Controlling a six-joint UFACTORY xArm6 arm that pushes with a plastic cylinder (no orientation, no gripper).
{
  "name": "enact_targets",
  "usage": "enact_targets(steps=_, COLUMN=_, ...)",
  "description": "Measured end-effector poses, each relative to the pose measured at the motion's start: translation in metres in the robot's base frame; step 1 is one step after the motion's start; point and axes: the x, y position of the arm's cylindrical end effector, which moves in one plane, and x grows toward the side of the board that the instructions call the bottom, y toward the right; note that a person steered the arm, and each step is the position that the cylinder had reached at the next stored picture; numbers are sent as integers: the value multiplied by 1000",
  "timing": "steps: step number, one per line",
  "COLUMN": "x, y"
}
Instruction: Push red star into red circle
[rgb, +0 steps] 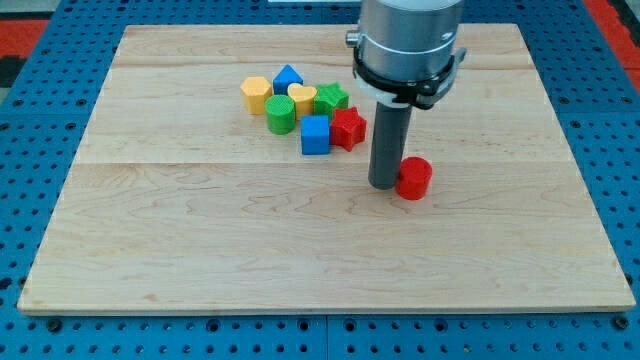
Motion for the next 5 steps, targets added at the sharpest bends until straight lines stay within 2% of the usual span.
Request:
enact_targets(steps=1, x=-21, y=-23)
enact_targets(steps=2, x=-5, y=42)
enact_targets(steps=3, x=29, y=73)
enact_targets(steps=4, x=41, y=67)
enact_targets(steps=5, x=18, y=64)
